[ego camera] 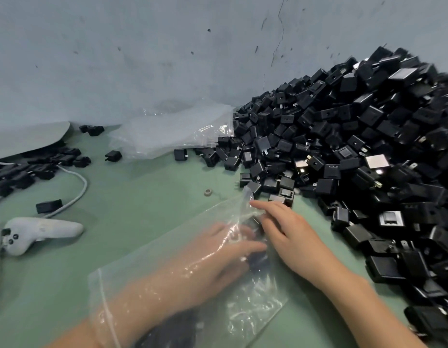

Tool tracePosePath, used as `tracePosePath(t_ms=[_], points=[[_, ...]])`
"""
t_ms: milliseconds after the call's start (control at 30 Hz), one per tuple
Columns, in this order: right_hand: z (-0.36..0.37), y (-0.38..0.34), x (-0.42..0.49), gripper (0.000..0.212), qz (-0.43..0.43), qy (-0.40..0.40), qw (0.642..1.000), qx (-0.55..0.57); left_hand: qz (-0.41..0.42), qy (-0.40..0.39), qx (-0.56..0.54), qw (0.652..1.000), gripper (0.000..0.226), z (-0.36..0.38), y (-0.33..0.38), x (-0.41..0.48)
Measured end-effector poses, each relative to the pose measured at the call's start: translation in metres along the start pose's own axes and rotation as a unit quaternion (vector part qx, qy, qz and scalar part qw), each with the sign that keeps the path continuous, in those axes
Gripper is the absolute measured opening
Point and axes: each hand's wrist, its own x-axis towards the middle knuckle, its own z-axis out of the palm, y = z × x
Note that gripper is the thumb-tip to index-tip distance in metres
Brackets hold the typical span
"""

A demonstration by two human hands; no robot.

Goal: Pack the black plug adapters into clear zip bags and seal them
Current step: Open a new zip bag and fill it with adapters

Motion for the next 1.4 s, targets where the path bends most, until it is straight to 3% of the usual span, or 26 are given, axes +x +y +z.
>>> tracePosePath(t_ms=[100, 200, 300, 433, 533, 700, 867, 967, 1067, 1233, 1333, 1400], points=[[0.000, 0.003, 0.001, 0.041, 0.010, 0.020, 0.999, 0.041, -0.029, 0.041, -0.024, 0.998, 0.033, 0.008, 0.008, 0.017], [0.000, 0.005, 0.002, 0.042, 0.020, 0.038, 0.996, 0.073, -0.043, 0.020, -0.046, 0.998, 0.033, 0.010, 0.005, 0.028], [0.002, 0.007, 0.000, 0.041, 0.018, 0.044, 0.996, 0.072, -0.059, 0.017, 0.024, 0.998, 0.033, 0.006, 0.000, 0.038], [0.004, 0.008, -0.001, 0.034, 0.007, 0.042, 0.997, 0.058, -0.155, 0.026, -0.024, 0.987, 0.049, 0.004, 0.003, 0.039], [0.005, 0.009, -0.002, 0.025, 0.016, 0.038, 0.998, 0.051, -0.132, 0.040, 0.050, 0.989, 0.054, 0.002, 0.005, 0.024], [0.005, 0.008, -0.002, 0.011, 0.024, 0.048, 0.998, 0.037, -0.131, 0.028, 0.063, 0.989, 0.038, -0.014, 0.013, -0.008], [0.000, 0.005, -0.004, 0.004, 0.024, 0.032, 0.999, 0.036, -0.070, -0.013, 0.029, 0.997, 0.028, -0.016, 0.017, 0.003], [-0.003, 0.004, -0.005, 0.007, 0.035, 0.023, 0.998, 0.043, -0.056, -0.055, 0.006, 0.997, 0.025, -0.012, 0.013, 0.011], [-0.002, 0.004, -0.005, 0.013, 0.031, 0.015, 0.999, 0.023, -0.036, -0.030, 0.059, 0.997, 0.026, -0.006, 0.005, 0.015], [0.001, 0.007, -0.003, 0.011, 0.022, 0.028, 0.999, 0.003, -0.047, -0.015, 0.086, 0.995, 0.027, -0.003, 0.006, 0.022], [0.001, 0.007, -0.003, 0.007, 0.023, 0.029, 0.999, 0.008, -0.088, 0.003, 0.031, 0.996, 0.026, -0.002, 0.011, 0.023], [0.001, 0.007, -0.003, 0.008, 0.022, 0.034, 0.999, 0.016, -0.115, 0.020, 0.023, 0.993, 0.013, -0.002, 0.013, 0.029]])
